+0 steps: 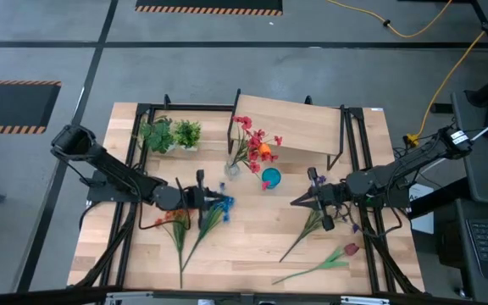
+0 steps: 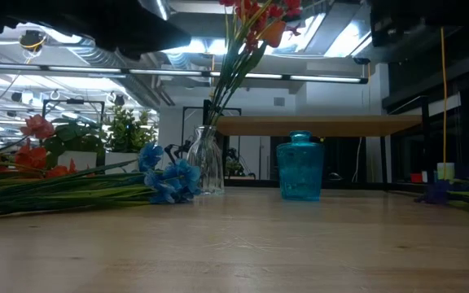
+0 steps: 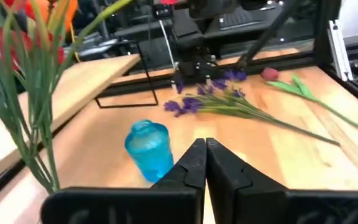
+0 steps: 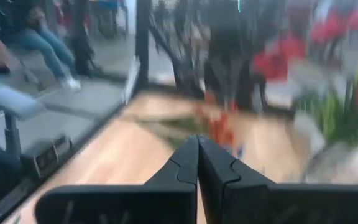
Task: Pick and place flowers into a vace then onto a shelf
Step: Put the purple flowers into the transparent vase
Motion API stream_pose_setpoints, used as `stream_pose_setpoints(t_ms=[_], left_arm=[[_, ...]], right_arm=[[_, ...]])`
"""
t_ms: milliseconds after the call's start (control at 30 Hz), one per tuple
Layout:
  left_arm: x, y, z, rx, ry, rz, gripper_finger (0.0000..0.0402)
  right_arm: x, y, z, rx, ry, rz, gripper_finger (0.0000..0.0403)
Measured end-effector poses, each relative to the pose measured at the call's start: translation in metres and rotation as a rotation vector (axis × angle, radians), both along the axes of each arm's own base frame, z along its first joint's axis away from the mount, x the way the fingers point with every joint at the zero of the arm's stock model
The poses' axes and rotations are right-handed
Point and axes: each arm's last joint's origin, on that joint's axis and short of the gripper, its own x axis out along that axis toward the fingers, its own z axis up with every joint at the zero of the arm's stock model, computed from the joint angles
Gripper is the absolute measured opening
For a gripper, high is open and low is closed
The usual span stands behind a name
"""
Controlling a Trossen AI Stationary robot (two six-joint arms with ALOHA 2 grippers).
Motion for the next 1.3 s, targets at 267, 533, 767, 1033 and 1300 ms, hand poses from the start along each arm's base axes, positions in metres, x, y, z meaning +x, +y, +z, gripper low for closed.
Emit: stream_pose_setpoints(t_ms=[267, 533, 767, 1033, 1300], left_arm=[[-0.001, -0.003, -0.002, -0.059, 0.030, -0.110, 0.0002], [-0.002, -0.004, -0.007, -0.089, 0.074, -0.145, 0.0003], [-0.002, -0.004, -0.007, -0.085, 0.081, -0.145, 0.0002], [-0.002, -0.003, -0.009, -0.080, 0.095, -0.136, 0.0003], [-0.002, -0.003, -0.009, -0.091, 0.094, -0.133, 0.0005]], right_arm=[[0.023, 0.009, 0.017, -0.008, 0.397, -0.141, 0.0002], [0.032, 0.041, 0.022, 0.009, 0.698, -0.172, 0.0002], [0.020, 0.074, 0.016, 0.053, 0.894, -0.313, 0.0002], [0.014, 0.099, -0.013, 0.065, 0.991, -0.446, 0.0001], [0.009, 0.121, -0.044, -0.004, 1.060, -0.484, 0.0002]])
